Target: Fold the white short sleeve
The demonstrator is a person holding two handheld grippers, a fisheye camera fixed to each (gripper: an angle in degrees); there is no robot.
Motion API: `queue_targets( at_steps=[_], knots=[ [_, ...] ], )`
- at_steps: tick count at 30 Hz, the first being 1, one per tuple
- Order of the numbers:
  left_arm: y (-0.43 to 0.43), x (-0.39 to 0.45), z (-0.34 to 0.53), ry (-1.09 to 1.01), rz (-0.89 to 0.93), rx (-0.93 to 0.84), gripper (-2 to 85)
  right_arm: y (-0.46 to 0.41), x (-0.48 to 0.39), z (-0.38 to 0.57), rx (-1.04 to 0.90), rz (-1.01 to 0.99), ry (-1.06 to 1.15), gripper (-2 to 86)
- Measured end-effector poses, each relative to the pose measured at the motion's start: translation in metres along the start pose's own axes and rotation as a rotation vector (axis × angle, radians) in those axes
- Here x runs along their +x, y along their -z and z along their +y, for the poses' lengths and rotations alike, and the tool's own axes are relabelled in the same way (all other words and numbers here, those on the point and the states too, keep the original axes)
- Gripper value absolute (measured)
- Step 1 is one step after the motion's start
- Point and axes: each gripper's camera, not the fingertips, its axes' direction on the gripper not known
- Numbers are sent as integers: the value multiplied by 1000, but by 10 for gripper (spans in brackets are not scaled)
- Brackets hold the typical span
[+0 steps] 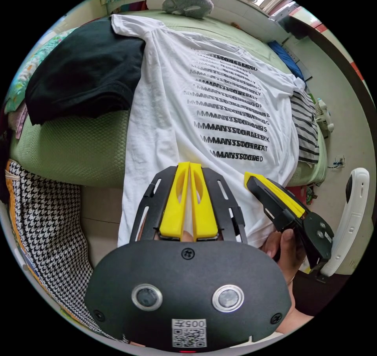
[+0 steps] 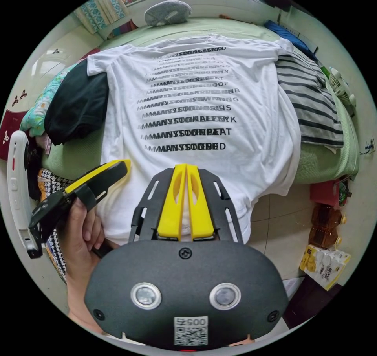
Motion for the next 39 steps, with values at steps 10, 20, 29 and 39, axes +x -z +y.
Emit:
queue_targets(
  at_steps=[10, 20, 29, 39],
  knots=[
    [7, -10, -9, 5, 10, 4, -1, -3, 7, -6, -1, -3, 0, -13],
    [17, -20, -20, -1, -1, -3, -1, -4, 19, -13, 6, -20, -5, -13],
    [30, -34, -29, -4, -2, -7, -1, -5, 31, -22, 6, -32, -6, -13],
    [70, -78, -27, -18, 206, 135, -2, -2, 50, -24, 18, -333, 110, -13]
  ],
)
